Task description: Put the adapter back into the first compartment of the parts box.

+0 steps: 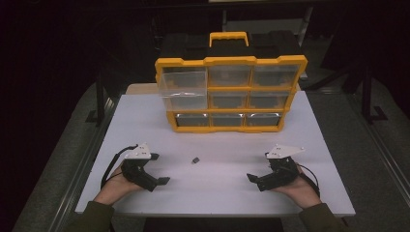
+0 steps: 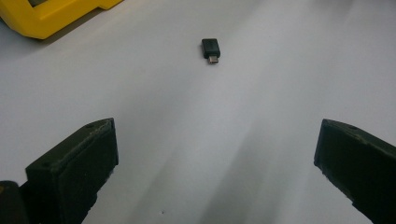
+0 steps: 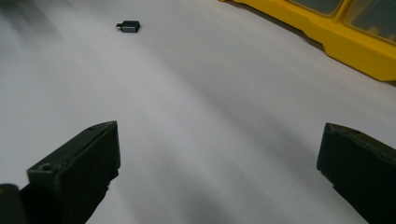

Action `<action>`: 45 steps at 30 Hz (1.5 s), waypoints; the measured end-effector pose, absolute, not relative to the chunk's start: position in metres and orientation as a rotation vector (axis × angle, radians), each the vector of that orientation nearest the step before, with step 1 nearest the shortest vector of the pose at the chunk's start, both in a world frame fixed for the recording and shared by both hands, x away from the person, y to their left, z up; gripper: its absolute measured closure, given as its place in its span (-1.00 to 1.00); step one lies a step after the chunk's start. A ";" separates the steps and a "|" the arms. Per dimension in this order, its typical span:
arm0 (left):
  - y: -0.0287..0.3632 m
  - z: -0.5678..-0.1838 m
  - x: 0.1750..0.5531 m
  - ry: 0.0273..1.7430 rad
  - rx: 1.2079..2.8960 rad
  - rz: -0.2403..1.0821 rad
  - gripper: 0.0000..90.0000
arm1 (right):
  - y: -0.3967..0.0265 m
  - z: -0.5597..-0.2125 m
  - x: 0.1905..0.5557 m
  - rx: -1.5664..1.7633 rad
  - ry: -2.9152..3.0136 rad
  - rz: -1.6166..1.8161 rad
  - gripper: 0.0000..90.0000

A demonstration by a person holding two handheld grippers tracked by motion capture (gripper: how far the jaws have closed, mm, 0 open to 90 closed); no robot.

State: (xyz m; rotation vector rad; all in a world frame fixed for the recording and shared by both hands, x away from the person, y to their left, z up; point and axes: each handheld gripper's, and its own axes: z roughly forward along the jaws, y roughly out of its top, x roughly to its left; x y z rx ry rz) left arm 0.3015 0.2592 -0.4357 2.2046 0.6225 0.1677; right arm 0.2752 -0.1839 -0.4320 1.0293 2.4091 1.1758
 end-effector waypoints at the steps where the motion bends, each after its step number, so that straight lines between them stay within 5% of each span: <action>1: 0.259 -0.436 0.302 0.623 2.203 0.166 -1.00 | -0.184 -0.432 0.275 1.032 2.410 1.179 -1.00; 45: 0.244 -0.428 0.314 0.596 2.165 0.119 -1.00 | -0.184 -0.431 0.273 1.016 2.422 1.189 -1.00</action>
